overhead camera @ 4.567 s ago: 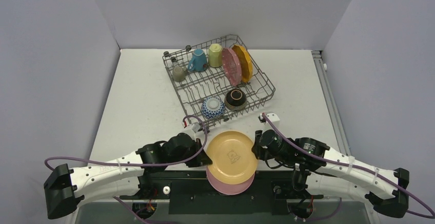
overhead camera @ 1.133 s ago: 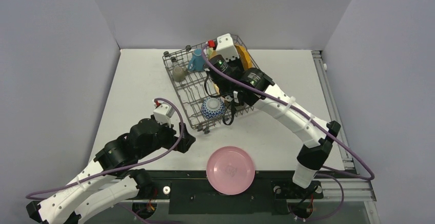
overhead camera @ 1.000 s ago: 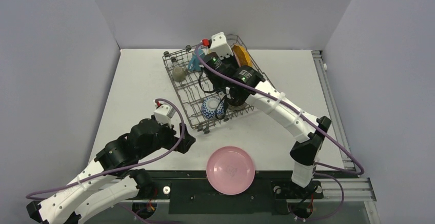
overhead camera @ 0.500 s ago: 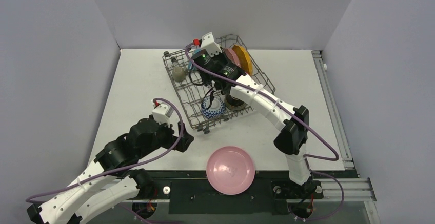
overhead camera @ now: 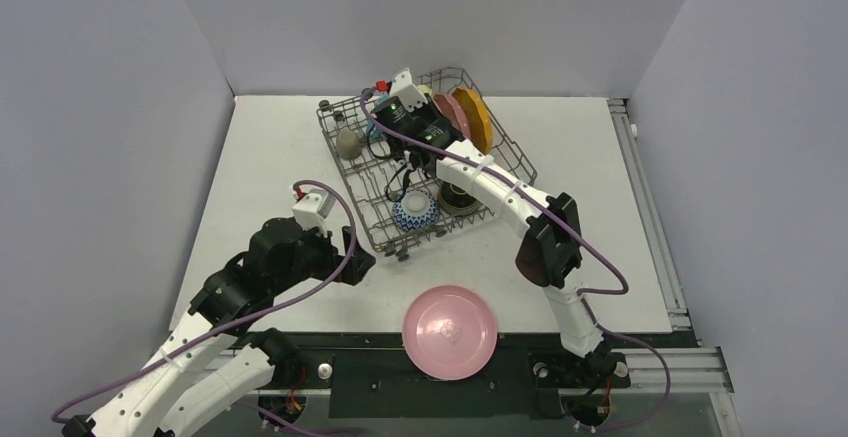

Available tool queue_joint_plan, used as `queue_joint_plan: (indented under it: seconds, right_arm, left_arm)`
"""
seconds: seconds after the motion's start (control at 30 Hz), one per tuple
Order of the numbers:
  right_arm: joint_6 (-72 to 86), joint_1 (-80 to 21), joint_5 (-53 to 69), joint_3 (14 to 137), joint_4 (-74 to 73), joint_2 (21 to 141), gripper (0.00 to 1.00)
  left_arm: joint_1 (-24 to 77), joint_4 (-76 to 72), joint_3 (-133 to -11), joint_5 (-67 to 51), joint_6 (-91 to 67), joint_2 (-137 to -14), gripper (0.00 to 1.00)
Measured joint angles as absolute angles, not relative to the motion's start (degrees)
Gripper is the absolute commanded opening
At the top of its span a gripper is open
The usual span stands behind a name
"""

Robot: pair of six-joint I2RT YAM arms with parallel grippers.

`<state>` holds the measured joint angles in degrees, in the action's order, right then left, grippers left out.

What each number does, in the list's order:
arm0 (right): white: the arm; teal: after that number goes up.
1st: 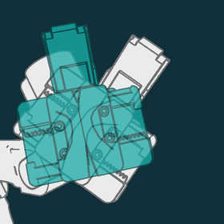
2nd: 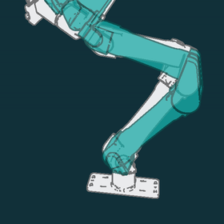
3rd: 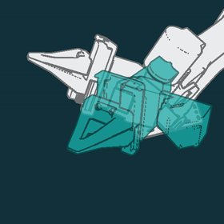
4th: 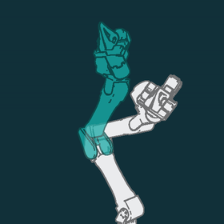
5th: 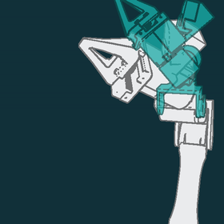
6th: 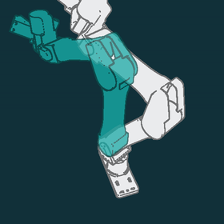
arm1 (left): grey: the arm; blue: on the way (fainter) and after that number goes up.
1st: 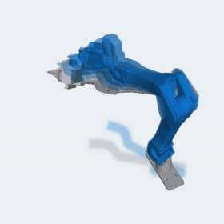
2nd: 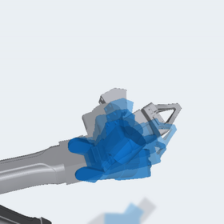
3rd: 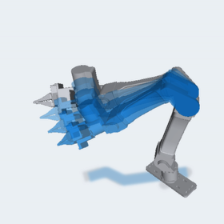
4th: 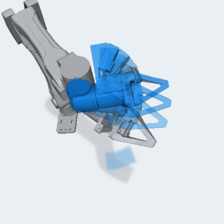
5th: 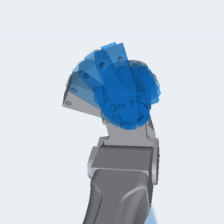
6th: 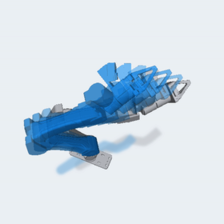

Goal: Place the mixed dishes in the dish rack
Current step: Insert the plate into the dish rack.

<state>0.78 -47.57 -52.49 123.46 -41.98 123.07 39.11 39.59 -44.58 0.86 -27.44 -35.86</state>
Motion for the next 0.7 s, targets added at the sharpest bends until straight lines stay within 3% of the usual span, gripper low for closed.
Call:
queue_joint_plan:
  seconds: [0.7]
  right_arm:
    - [-3.3, -45.3, -52.2, 125.3, -37.5, 128.4, 0.0]
  left_arm:
    - [33.3, 38.3, -44.4, -5.4, -26.3, -36.3, 0.96]
